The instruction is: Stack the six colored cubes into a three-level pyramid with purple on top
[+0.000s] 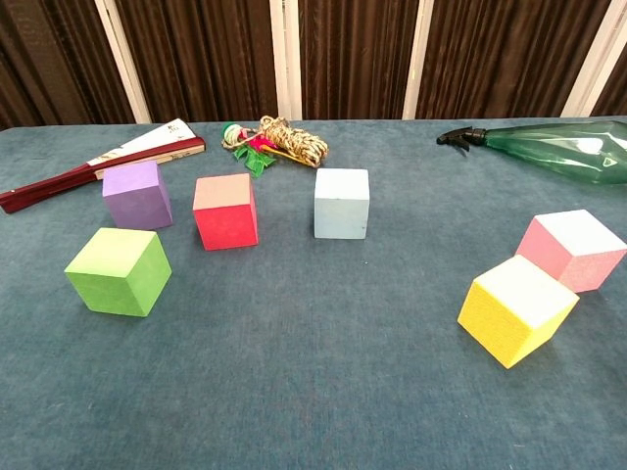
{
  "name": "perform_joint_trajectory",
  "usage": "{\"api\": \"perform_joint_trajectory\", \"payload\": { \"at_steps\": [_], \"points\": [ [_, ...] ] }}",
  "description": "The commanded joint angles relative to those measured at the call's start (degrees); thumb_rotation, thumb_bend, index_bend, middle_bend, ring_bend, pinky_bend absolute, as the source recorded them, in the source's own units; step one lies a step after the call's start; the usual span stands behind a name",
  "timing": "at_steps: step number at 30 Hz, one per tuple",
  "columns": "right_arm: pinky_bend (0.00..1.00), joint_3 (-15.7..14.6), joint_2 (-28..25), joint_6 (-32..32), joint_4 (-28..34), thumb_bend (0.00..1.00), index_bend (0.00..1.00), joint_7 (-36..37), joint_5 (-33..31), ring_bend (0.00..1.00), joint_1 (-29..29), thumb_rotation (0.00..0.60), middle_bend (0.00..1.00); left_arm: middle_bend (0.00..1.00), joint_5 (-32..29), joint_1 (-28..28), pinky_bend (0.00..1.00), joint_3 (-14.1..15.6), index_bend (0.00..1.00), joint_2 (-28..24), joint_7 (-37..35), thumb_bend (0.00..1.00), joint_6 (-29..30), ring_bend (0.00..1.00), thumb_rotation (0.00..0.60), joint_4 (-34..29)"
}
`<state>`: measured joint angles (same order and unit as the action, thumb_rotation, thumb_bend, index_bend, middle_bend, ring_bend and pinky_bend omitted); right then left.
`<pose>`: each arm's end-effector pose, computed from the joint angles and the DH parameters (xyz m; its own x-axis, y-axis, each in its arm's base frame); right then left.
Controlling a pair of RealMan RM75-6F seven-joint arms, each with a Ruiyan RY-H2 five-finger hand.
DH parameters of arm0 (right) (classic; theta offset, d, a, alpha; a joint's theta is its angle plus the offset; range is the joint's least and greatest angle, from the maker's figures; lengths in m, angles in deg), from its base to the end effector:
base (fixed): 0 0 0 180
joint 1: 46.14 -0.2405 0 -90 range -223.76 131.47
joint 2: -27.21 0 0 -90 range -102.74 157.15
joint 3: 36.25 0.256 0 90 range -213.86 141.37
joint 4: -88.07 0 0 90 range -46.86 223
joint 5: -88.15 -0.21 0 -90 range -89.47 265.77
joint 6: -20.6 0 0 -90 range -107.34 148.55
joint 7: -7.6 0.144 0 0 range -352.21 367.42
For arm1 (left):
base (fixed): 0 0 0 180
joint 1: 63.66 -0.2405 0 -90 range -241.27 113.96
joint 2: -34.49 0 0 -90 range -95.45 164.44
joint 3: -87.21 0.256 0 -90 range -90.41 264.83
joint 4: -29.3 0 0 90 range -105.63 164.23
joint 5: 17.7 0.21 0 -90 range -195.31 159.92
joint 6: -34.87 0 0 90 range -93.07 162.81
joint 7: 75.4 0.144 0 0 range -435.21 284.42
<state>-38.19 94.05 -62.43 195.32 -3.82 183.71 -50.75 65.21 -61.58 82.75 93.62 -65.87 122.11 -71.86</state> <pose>-0.2352 -0.1544 0.1092 0.3158 -0.1077 0.9427 -0.9371 -0.1913 0.2921 -0.2976 0.1700 0.1837 0.4818 -0.0277 0.8758 0.8744 0.0797 -0.4786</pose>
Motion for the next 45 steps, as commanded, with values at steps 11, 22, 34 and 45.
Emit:
{"api": "perform_joint_trajectory", "payload": {
  "at_steps": [11, 22, 34, 45],
  "points": [
    [0.05, 0.3, 1.8, 1.8, -2.7, 0.25, 0.06, 0.8, -2.2, 0.02, -0.5, 0.6, 0.03, 0.0, -18.4, 16.1, 0.0, -8.7, 0.01, -5.4, 10.8, 0.22, -21.3, 0.0, 0.6, -7.8],
    [0.05, 1.5, 2.6, 2.8, -3.7, 0.25, 0.06, 0.0, -4.7, 0.02, -1.1, 0.6, 0.03, 0.02, -46.2, 33.1, 0.0, -13.1, 0.02, -8.0, 15.0, 0.2, -42.0, 0.0, 0.6, -8.9],
    [0.05, 2.7, 3.4, 4.1, -4.8, 0.25, 0.06, -1.1, -8.1, 0.02, -1.8, 0.6, 0.03, 0.09, -74.5, 53.2, 0.0, -10.0, 0.05, 0.3, 28.0, 0.2, -34.6, 0.0, 0.6, -4.4],
    [0.05, 3.2, 3.8, 4.6, -5.2, 0.25, 0.06, -1.7, -9.8, 0.02, -2.2, 0.6, 0.03, 0.11, -81.9, 61.3, 0.0, -9.2, 0.09, 9.6, 32.7, 0.2, -31.3, 0.0, 0.6, 1.4]
  ]
}}
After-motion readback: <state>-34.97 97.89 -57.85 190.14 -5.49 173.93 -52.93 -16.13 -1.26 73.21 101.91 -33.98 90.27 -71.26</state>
